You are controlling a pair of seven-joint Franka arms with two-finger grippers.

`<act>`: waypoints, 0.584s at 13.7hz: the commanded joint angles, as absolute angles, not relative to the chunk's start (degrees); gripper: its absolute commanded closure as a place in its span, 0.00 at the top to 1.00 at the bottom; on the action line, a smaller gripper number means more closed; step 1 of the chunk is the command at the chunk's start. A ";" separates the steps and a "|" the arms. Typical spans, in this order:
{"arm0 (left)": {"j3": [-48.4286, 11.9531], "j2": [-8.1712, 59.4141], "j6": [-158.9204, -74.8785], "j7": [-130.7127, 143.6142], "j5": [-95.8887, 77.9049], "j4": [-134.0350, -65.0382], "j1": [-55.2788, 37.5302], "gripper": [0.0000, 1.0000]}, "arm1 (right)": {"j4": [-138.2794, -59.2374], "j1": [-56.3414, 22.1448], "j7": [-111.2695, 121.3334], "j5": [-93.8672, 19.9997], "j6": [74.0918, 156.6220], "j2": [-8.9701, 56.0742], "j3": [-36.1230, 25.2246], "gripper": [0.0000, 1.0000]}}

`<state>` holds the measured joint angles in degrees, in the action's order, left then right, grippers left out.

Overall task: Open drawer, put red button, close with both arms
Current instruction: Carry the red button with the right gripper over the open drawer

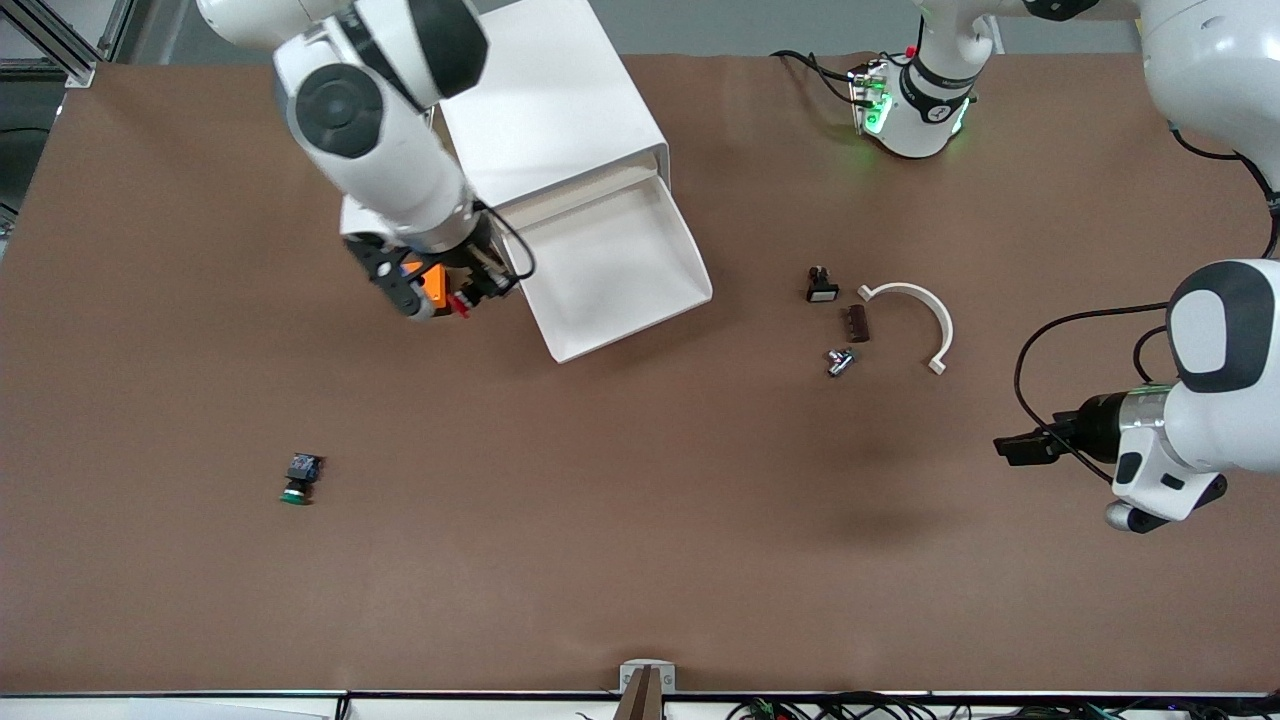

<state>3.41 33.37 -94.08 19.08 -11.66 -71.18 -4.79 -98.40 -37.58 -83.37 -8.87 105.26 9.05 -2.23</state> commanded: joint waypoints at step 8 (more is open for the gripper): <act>2.29 27.86 -105.72 24.24 -10.46 -85.33 -14.92 1.00 | -104.15 -50.80 -103.35 -9.67 117.86 9.66 -3.16 0.00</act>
<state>2.51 30.31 -102.65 21.84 -11.65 -80.96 -12.82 -102.99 -49.18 -100.73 -8.87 116.04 9.44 -2.31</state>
